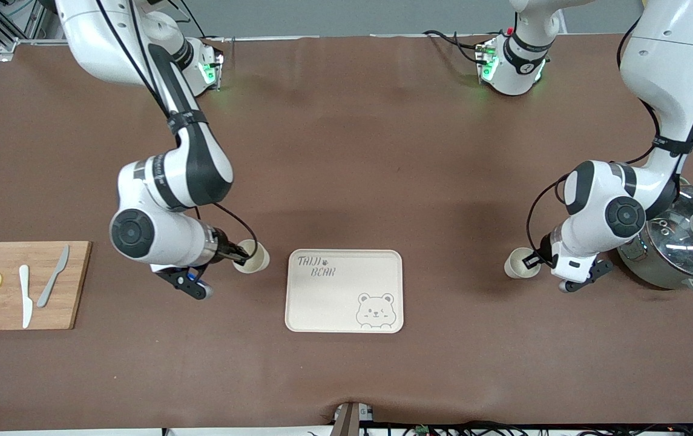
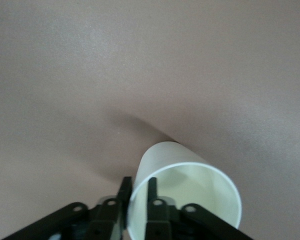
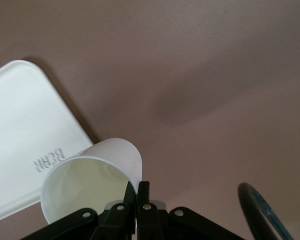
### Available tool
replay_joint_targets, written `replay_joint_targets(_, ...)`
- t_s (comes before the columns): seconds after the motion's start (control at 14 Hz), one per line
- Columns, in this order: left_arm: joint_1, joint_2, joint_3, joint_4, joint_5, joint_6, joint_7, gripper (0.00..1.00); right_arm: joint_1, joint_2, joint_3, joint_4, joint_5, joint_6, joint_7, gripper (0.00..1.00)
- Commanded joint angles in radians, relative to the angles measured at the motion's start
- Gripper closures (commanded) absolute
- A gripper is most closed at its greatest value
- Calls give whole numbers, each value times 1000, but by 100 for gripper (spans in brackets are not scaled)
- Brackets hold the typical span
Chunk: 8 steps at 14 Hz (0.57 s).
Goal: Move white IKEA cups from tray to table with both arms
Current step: 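Lower the cups beside the pot and cutting board, opening both grippers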
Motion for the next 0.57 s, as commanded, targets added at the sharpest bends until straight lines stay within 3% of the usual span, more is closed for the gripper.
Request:
replay_joint_targets(0.0, 11, -32, -13, -9, 12, 2, -1, 0, -68, -129, 8, -229, -30, 99, -158, 100)
replay_joint_targets(0.29, 10, -119, -15, 5, 14, -56, 19, 0, -142, -194, -9, -375, -124, 156, -328, 100)
replay_joint_targets(0.5, 7, -175, -16, 26, 14, -70, 60, 0, -222, -234, -10, -519, -135, 308, -502, 100)
